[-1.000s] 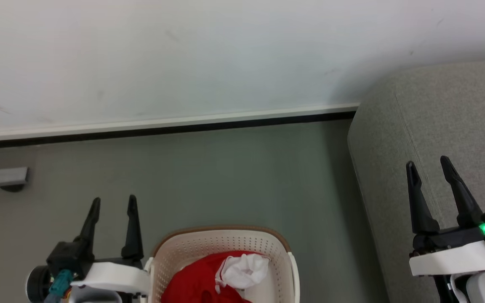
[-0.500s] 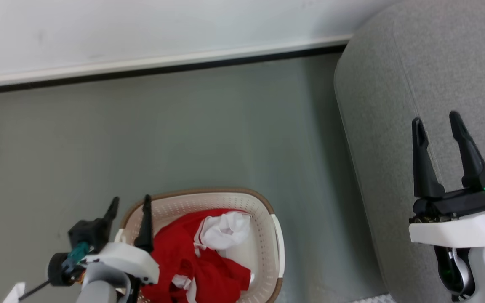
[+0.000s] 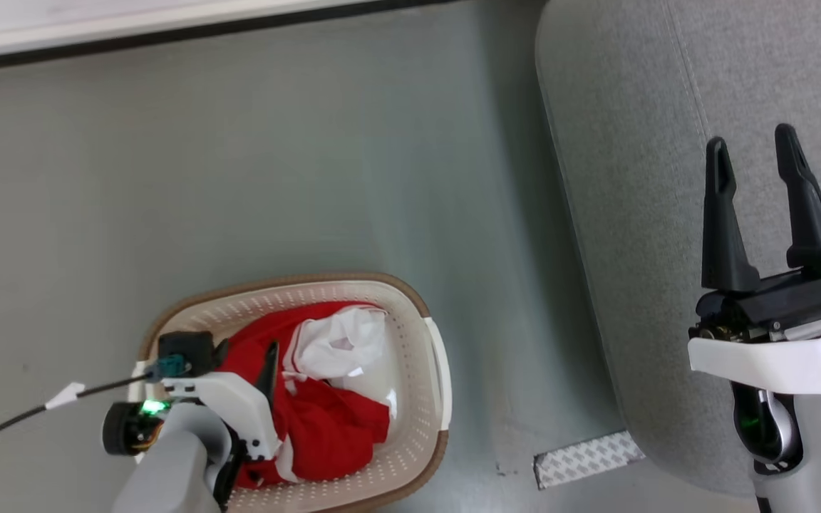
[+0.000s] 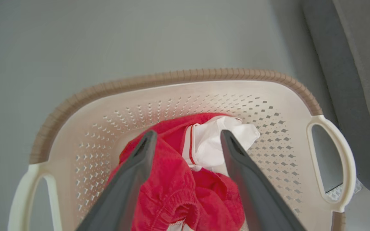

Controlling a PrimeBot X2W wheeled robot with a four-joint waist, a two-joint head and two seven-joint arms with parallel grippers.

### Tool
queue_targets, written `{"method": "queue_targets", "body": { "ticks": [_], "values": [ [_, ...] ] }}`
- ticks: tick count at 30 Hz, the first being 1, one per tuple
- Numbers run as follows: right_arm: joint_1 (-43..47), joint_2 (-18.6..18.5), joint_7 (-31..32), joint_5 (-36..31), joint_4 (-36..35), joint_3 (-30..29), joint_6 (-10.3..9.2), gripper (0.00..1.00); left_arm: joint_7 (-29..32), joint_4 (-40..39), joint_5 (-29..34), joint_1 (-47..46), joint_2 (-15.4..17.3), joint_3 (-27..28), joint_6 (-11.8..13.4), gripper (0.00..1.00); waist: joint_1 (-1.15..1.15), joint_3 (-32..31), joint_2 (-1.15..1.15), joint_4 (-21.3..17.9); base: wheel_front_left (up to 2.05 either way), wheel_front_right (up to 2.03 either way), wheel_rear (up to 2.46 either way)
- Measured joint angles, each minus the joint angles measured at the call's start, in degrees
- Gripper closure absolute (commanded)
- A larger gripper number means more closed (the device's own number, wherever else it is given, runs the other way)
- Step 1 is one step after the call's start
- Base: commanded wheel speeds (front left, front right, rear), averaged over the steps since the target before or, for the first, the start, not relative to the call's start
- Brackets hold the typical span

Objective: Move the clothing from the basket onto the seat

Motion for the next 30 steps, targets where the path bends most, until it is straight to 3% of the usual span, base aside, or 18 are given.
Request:
{"method": "queue_targets", "body": {
  "ticks": [9, 13, 19, 30],
  "values": [
    [-2.4, 1.12, 0.0, 0.36, -1.56, 0.35, 0.0, 0.0, 6.57, 11.46, -1.63, -6.08, 1.16, -0.24, -0.44, 0.0, 0.0, 5.24, 0.0, -2.98, 0.0, 0.0, 0.0],
    [-3.41, 1.34, 0.0, 0.63, -2.38, 0.59, 0.0, 0.0, 9.4, 13.32, -1.76, -8.18, 2.07, -0.81, -0.13, 0.0, 0.0, 7.5, 0.0, -4.13, 0.0, 0.0, 0.0],
    [-4.96, 1.58, 0.0, 1.12, -2.97, 1.3, 0.0, 0.0, 15.46, 14.72, -1.44, -10.46, 3.9, -1.49, 2.54, 0.0, 0.0, 10.77, 0.0, -6.19, 0.0, 0.0, 0.0],
    [-6.02, 1.71, 0.0, 3.33, -4.04, 1.66, 0.0, 0.0, 24.04, 15.26, -1.03, -13.12, 5.81, -3.42, 2.67, 0.0, -0.01, 16.89, 0.0, -9.93, 0.0, 0.0, 0.0]
  ]
}}
